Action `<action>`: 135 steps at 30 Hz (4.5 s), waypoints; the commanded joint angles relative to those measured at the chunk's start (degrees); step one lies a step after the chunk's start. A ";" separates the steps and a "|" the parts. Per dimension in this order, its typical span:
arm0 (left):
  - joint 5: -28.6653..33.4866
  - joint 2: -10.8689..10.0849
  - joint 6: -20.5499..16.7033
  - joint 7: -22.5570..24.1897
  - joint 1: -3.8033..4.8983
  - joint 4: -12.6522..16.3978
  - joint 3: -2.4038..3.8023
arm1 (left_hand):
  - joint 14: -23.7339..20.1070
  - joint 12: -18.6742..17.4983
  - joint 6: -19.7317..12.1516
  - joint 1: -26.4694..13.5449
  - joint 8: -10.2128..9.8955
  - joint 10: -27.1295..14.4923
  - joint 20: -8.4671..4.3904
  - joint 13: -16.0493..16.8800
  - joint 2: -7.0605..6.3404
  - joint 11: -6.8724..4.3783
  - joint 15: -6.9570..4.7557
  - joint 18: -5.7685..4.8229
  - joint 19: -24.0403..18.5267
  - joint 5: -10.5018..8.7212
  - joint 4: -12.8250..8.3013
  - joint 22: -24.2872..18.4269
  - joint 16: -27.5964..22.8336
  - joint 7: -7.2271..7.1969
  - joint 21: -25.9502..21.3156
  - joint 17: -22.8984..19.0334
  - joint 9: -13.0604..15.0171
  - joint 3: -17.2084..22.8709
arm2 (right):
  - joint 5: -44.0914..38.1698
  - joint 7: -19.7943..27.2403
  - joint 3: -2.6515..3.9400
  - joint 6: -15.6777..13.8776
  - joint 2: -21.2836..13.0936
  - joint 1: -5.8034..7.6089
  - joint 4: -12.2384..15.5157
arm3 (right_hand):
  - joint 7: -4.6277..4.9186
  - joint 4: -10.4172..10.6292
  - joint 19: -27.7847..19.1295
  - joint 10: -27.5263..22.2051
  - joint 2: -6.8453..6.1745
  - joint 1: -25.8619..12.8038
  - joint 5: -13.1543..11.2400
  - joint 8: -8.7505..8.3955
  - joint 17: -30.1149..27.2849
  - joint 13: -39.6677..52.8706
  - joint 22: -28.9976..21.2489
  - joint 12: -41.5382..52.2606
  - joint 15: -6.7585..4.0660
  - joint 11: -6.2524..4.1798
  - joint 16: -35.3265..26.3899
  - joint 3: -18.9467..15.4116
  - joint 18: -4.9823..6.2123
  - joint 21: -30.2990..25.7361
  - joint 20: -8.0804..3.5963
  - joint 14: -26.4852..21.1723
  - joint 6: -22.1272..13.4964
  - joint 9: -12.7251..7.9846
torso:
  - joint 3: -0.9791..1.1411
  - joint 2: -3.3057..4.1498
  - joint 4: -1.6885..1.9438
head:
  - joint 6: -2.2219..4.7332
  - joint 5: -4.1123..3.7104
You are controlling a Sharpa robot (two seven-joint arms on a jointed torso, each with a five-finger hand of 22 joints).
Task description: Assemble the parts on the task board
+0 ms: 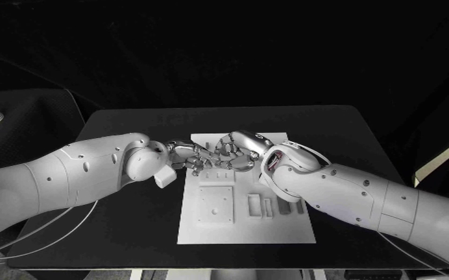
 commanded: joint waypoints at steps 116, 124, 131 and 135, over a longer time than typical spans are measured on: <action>-32.24 8.92 -16.29 -19.62 5.38 3.06 -0.01 | 2.42 7.82 3.51 -2.85 0.12 -0.57 -0.94 3.20 1.98 0.52 -1.59 1.83 2.33 7.37 0.46 -0.49 0.17 0.73 0.22 1.09 0.15 -7.52 | -5.45 -11.06 0.01 4.78 5.16 0.37 -6.31 | 0.83 0.41 0.61 0.63 -0.67 -1.22 0.04 0.68 -0.19 -0.35 -0.01 0.13 -0.24 -0.06 0.23 -0.01 0.71 6.39 -0.03 0.36 4.00 0.74 | 0.00 0.01 -0.01 | -1.21 -1.00; -32.66 8.94 -15.84 -19.76 5.38 3.00 -0.01 | 3.45 8.38 5.01 -0.56 0.57 0.93 -1.07 3.19 3.04 0.14 -1.91 1.92 3.25 7.52 -0.66 -0.20 0.97 0.45 0.91 1.43 0.19 -6.01 | -5.43 -11.15 0.01 4.74 5.08 0.37 -6.02 | 0.83 0.44 0.63 0.65 -0.65 -1.27 0.04 0.68 -0.19 -0.36 -0.01 0.14 -0.24 -0.06 0.24 -0.01 0.71 6.40 -0.03 0.38 4.03 0.75 | 0.01 0.02 -0.02 | -1.51 -1.20; -32.89 8.94 -16.15 -19.57 5.38 2.65 0.00 | 4.54 8.65 6.59 2.01 1.02 2.46 -1.23 2.99 4.44 -0.28 -2.38 2.12 4.27 6.33 -1.51 0.12 1.79 0.12 1.70 1.79 0.24 -4.02 | -5.41 -11.23 0.01 4.79 4.94 0.37 -6.04 | 0.83 0.46 0.64 0.67 -0.64 -1.30 0.04 0.68 -0.19 -0.36 -0.01 0.14 -0.24 -0.06 0.24 0.00 0.71 6.40 -0.03 0.40 4.04 0.75 | 0.01 0.00 0.00 | -1.72 -1.34; -32.88 8.94 -16.16 -19.36 5.38 2.52 0.01 | 4.72 8.57 7.17 2.90 1.18 3.04 -1.25 2.82 4.90 -0.45 -2.48 2.15 4.45 5.28 -1.62 0.18 1.94 0.00 1.86 1.87 0.26 -3.14 | -5.21 -11.24 0.01 4.81 4.90 0.37 -6.15 | 0.83 0.46 0.65 0.68 -0.69 -1.35 0.04 0.68 -0.20 -0.37 -0.01 0.13 -0.24 -0.07 0.25 -0.02 0.71 6.41 -0.03 0.41 4.04 0.75 | 0.00 0.01 -0.01 | -1.81 -1.35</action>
